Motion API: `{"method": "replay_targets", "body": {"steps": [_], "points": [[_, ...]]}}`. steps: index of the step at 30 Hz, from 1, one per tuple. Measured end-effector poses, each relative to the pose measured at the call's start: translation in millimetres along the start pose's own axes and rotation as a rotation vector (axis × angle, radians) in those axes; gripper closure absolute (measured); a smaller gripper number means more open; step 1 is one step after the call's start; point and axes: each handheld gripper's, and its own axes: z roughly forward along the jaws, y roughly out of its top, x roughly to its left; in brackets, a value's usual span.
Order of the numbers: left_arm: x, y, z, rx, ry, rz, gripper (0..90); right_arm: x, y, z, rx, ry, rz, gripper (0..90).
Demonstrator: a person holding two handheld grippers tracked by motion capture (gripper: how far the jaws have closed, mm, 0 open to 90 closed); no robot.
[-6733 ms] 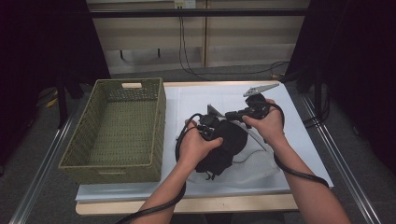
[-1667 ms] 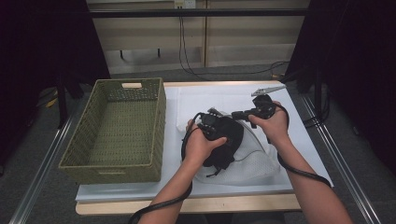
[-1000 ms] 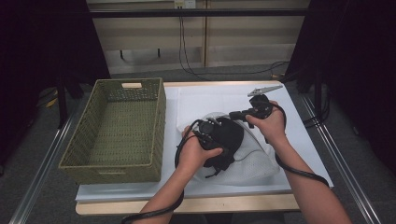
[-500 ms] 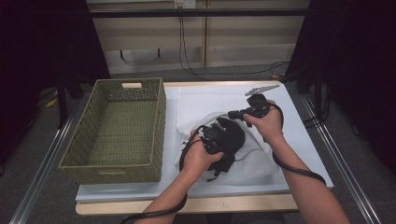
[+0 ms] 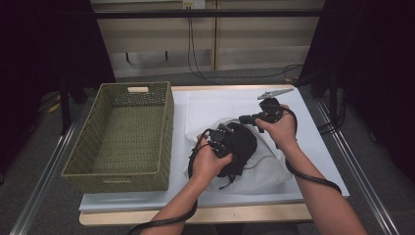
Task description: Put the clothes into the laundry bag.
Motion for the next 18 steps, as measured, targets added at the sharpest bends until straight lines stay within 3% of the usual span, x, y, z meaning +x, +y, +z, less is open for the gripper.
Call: {"method": "replay_targets", "body": {"steps": [18], "points": [[-5.8, 14.6, -2.9, -0.105, 0.034, -0.035, 72.7, 1.4, 2.0, -5.9, -0.012, 0.002, -0.013, 90.0]]}}
